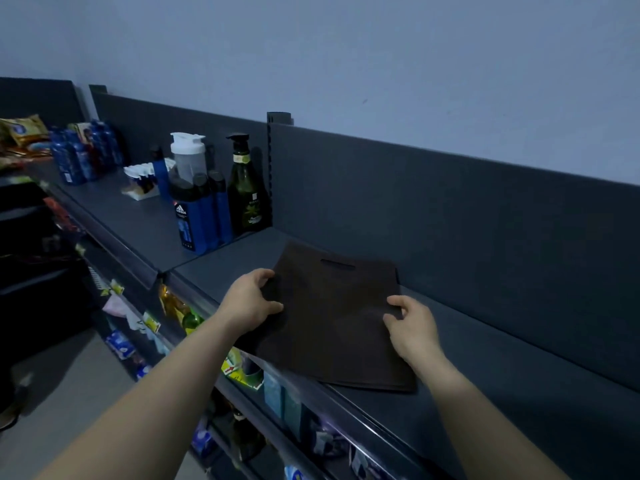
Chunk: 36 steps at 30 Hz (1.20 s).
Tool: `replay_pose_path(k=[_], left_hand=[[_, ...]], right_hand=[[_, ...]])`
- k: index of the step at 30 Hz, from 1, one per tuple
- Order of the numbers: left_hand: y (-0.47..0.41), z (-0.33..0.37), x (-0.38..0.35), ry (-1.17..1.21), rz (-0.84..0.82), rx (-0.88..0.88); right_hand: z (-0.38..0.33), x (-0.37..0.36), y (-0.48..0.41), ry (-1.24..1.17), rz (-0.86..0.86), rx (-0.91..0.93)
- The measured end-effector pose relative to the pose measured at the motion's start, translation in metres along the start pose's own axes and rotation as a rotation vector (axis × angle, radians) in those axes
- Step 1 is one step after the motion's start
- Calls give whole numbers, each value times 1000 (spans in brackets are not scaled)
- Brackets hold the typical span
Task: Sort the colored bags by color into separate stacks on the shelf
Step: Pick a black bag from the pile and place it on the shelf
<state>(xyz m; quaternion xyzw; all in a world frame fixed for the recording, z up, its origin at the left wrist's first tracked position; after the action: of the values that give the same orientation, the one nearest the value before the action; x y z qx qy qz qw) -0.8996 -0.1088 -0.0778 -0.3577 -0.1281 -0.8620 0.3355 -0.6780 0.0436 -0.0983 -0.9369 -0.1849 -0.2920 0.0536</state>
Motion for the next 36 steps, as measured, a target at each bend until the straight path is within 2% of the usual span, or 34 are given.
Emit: replay_pose_path(k=[6, 16, 27, 32, 36], left_hand=[[-65, -41, 23, -54, -66, -30], [-162, -94, 60, -136, -184, -124], [-202, -125, 60, -254, -241, -214], [-200, -110, 59, -495, -160, -384], [-181, -68, 58, -502, -86, -611]], right_hand=[[-19, -55, -22, 4, -24, -45], [-60, -139, -34, 109, 68, -181], [-77, -173, -35, 340, 123, -205], [-87, -161, -31, 507, 173, -197], [-97, -130, -25, 681, 290, -137]])
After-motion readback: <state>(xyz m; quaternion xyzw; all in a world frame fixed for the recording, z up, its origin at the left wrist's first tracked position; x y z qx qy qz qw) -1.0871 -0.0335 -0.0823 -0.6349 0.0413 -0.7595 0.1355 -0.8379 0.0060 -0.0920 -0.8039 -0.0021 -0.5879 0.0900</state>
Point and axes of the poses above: each hand's wrist, its own y-axis away from the middle knuckle, its own x-axis out of the back of the hand, z = x × y, the point moved 3 cm from there along -y, towards the middle knuckle, and after that the axes turned 3 degrees about -x, right-handed, at the moved point
